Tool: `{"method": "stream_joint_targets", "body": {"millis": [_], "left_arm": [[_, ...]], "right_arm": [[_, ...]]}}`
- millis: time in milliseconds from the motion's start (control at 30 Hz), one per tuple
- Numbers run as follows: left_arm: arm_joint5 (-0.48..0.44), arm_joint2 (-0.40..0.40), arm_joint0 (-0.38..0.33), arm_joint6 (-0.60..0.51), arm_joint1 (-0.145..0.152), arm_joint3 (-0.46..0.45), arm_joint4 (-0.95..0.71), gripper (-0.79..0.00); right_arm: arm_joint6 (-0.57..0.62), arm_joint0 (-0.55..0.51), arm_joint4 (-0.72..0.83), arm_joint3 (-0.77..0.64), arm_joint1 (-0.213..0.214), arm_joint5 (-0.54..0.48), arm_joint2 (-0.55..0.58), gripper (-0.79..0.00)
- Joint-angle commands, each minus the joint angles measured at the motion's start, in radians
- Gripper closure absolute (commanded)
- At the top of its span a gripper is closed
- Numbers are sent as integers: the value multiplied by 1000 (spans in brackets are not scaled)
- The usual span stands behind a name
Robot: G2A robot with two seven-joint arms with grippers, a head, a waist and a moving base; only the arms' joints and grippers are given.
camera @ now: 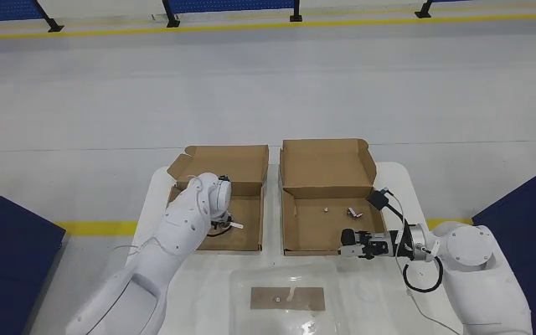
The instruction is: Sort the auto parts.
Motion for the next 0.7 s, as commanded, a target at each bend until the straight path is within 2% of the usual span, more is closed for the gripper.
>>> {"method": "stream_joint_targets", "body": {"millis": [0, 333, 367, 400, 533, 567, 667], "left_arm": [[2, 3, -4, 5, -6, 14, 1, 0], [5, 15, -24, 18, -33, 73, 1, -3], [4, 15, -25, 20, -35, 78, 1, -55], [3, 15, -27, 21, -37, 83, 0, -65], [-1, 18, -32, 27, -45, 97, 4, -46], [-2, 18, -33, 29, -46, 101, 5, -58], [-5, 15, -37, 31, -50, 110, 4, -182]], "right_arm": [[0, 0, 0, 0, 0, 0, 0, -785], [0, 0, 0, 0, 0, 0, 0, -785], [0, 0, 0, 0, 0, 0, 0, -785], [0, 0, 0, 0, 0, 0, 0, -785], [0, 0, 0, 0, 0, 0, 0, -785], [0, 0, 0, 0, 0, 0, 0, -785], [0, 0, 0, 0, 0, 0, 0, -785]]}}
